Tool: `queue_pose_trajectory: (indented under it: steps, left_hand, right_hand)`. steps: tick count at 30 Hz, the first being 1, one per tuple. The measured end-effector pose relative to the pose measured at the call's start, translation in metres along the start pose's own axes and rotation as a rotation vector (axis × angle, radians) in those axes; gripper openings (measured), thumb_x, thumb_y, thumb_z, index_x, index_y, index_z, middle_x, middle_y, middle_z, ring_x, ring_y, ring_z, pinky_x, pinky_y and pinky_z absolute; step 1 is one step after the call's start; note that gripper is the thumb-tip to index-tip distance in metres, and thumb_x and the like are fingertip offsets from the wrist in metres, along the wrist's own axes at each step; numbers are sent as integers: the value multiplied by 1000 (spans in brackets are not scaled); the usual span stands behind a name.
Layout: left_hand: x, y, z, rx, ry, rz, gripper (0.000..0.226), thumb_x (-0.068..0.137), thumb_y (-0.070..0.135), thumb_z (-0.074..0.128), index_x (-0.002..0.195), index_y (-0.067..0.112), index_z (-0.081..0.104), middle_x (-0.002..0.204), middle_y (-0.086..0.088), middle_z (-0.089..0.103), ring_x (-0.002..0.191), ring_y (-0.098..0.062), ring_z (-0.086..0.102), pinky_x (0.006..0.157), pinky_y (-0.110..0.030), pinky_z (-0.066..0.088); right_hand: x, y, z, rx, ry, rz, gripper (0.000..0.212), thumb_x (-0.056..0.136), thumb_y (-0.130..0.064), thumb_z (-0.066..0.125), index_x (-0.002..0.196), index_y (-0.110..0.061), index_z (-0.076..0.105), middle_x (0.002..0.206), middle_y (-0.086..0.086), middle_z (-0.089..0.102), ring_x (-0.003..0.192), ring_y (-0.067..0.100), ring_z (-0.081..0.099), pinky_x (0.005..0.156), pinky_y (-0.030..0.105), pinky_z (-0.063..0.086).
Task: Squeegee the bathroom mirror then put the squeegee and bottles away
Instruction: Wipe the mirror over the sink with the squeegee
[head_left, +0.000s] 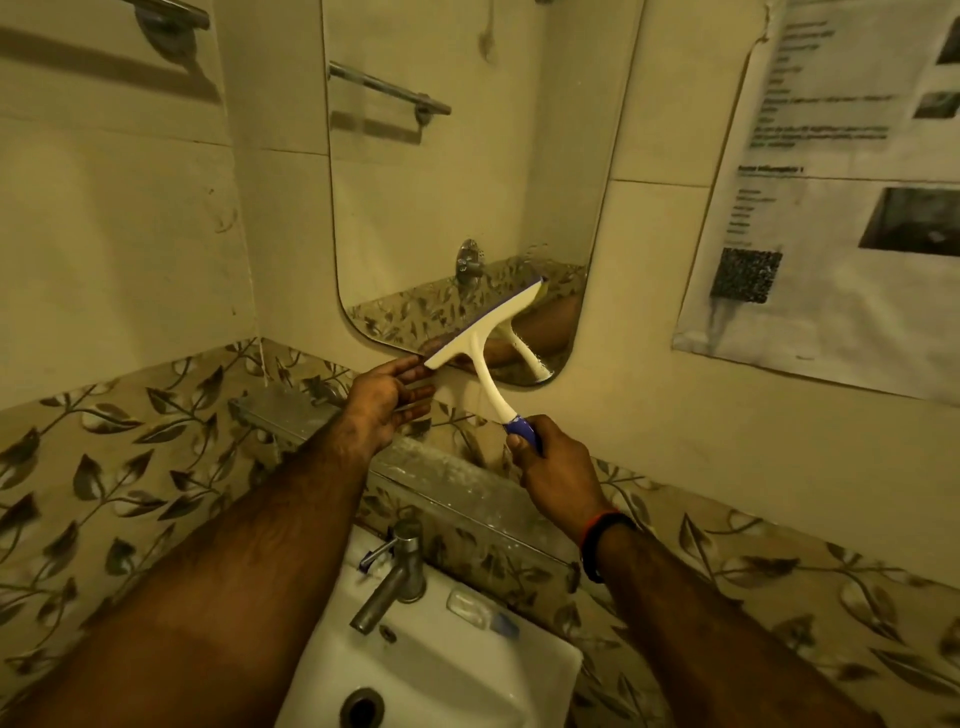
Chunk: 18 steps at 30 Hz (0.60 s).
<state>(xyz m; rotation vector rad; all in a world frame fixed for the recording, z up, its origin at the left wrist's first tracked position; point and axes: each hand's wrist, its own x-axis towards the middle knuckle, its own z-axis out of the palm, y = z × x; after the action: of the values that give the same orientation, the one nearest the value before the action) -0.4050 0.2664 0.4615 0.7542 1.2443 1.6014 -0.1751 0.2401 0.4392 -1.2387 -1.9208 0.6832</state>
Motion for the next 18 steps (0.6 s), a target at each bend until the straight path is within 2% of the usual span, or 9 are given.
queue_pose_trajectory:
  steps: [4,7,9,15,18]
  left_hand:
    - [-5,-5,11,-30,35,24,55,96,-12,32,143,12,47,115,-7,68,101,-27,68,89,-45,55]
    - [-9,-7,17,-28,50,41,59,94,-13,31,146,11,43,114,-8,67,96,-25,67,91,-46,55]
    - [-12,-8,22,-37,56,46,60,95,-12,32,148,13,40,112,-8,67,96,-25,67,92,-46,55]
    - [-25,-10,36,-59,39,34,69,94,-13,32,154,20,27,114,-11,66,95,-27,67,77,-40,56]
    - [-28,-8,41,-64,29,32,71,94,-14,29,155,20,23,117,-14,65,100,-30,66,76,-39,55]
  right_hand:
    - [-17,16,-11,-41,-1,17,23,98,-33,51,119,-24,57,96,-1,66,84,19,62,82,40,54]
    - [-30,28,-18,-72,9,20,24,98,-35,51,119,-25,57,97,-3,65,83,16,61,77,35,53]
    - [-36,33,-21,-86,13,39,21,98,-37,51,115,-27,58,95,-3,66,82,16,62,77,37,54]
    - [-50,41,-33,-89,21,38,5,99,-37,49,102,-35,53,84,-9,63,73,10,60,66,27,47]
    - [-57,46,-41,-77,18,38,3,98,-38,50,101,-38,52,80,-11,61,71,7,58,60,21,40]
